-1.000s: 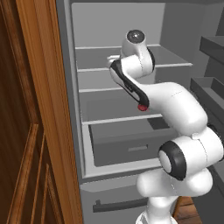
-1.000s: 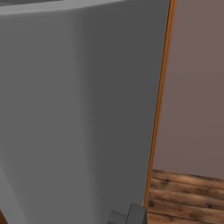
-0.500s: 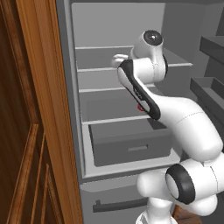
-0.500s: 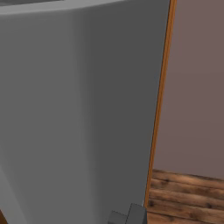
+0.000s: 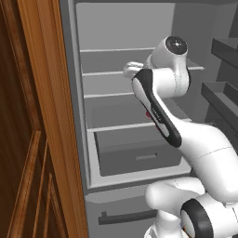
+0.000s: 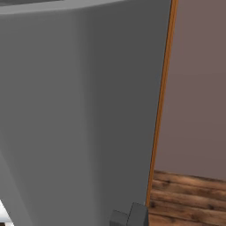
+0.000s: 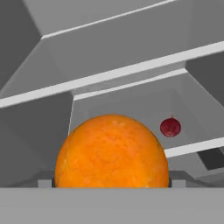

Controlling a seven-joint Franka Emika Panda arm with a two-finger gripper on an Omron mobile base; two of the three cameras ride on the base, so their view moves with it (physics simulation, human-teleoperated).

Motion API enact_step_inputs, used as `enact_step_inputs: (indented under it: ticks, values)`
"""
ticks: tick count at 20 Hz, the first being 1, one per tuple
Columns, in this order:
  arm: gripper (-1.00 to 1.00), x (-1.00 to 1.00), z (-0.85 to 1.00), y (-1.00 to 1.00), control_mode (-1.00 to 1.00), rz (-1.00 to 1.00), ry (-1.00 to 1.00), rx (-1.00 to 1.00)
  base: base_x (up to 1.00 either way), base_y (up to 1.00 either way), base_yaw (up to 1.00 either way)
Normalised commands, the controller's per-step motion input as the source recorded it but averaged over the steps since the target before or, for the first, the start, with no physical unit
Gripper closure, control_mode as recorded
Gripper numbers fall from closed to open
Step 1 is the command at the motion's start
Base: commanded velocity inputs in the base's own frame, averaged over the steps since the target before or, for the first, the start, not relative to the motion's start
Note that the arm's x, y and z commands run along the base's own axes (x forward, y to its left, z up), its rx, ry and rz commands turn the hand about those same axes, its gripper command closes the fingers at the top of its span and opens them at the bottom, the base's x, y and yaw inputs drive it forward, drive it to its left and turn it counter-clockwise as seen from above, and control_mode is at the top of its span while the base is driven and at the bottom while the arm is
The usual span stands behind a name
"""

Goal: Pick the orange and pear from the fridge and place them inside the tupperware on the counter.

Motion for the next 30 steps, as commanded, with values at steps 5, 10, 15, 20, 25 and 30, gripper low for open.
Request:
enact_step_inputs:
  ticks: [5, 10, 15, 20, 25, 30]
  values:
    - [1.00, 0.00, 0.00, 0.00, 1.00, 0.00, 0.00, 0.00, -0.78, 0.00, 0.00]
    - [1.00, 0.00, 0.00, 0.00, 1.00, 0.00, 0.00, 0.00, -1.00, 0.00, 0.00]
    - [1.00, 0.00, 0.00, 0.00, 1.00, 0.00, 0.00, 0.00, -1.00, 0.00, 0.00]
    - [1.00, 0.00, 0.00, 0.00, 1.00, 0.00, 0.00, 0.00, -1.00, 0.01, 0.00]
    - [1.00, 0.00, 0.00, 0.00, 1.00, 0.00, 0.00, 0.00, -1.00, 0.02, 0.00]
    - [1.00, 0.00, 0.00, 0.00, 1.00, 0.00, 0.00, 0.00, -1.00, 0.02, 0.00]
